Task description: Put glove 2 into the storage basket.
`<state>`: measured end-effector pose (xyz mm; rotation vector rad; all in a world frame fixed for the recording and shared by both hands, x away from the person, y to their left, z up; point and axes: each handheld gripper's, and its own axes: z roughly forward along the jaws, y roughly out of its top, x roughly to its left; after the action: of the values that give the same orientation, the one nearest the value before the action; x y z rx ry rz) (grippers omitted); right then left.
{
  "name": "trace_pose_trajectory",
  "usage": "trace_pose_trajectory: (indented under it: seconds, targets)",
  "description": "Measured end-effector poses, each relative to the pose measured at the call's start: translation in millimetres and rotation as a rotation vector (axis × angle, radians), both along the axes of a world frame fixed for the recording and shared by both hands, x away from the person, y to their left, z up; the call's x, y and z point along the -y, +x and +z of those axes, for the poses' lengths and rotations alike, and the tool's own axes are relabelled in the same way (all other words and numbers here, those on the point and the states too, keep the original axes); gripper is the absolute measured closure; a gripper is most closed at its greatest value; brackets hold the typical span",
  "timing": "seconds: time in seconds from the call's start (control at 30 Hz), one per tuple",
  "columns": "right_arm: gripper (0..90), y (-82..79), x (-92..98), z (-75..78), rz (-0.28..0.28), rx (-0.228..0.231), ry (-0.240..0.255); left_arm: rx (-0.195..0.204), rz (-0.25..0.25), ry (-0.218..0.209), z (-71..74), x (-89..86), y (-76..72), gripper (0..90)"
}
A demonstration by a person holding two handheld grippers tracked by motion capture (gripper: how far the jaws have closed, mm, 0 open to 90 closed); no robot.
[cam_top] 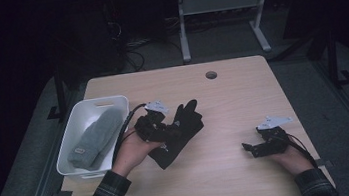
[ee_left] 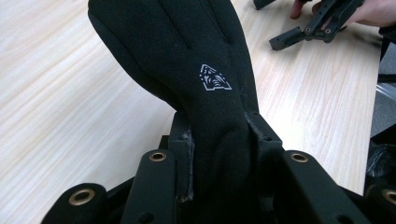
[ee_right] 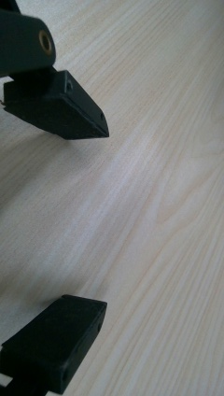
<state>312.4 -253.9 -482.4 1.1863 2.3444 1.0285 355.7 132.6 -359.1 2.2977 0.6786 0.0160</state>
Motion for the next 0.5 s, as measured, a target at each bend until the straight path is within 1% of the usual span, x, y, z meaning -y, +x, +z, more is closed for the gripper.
trace_pose_trajectory:
  seconds: [0.03,0.13,0.2,0.3,0.37,0.4,0.43,0.47,0.5]
  targets:
    - [13.4,0.0,0.1,0.0,0.001,0.0,-0.002,0.0,-0.001,0.01,3.0,-4.7,0.8,67.4]
    - [13.5,0.0,0.0,0.0,0.0,0.0,0.0,0.002,0.023,0.009,11.2,-19.7,1.6,67.5]
    - [13.5,0.0,0.0,0.0,0.0,0.0,0.0,0.01,0.032,0.016,17.3,-30.9,2.1,67.4]
    - [13.5,0.1,0.1,0.0,0.001,0.001,-0.002,0.022,0.062,0.002,27.3,-48.7,2.1,67.4]
    - [13.4,0.0,0.0,0.0,0.0,0.0,-0.002,0.031,0.083,0.007,34.2,-62.1,2.1,67.4]
    - [13.4,0.0,0.0,0.0,-0.001,0.0,-0.001,0.034,0.095,0.002,37.2,-68.6,2.4,67.4]
    - [13.5,0.0,0.0,0.0,-0.001,0.0,-0.001,0.039,0.099,0.01,40.3,-76.0,3.2,67.4]
    - [13.5,0.0,0.0,0.0,-0.001,0.0,-0.002,0.045,0.113,0.014,43.0,-83.0,3.6,67.4]
    - [13.5,0.0,0.0,0.0,-0.001,0.001,-0.001,0.048,0.133,0.007,44.8,-89.8,4.0,67.4]
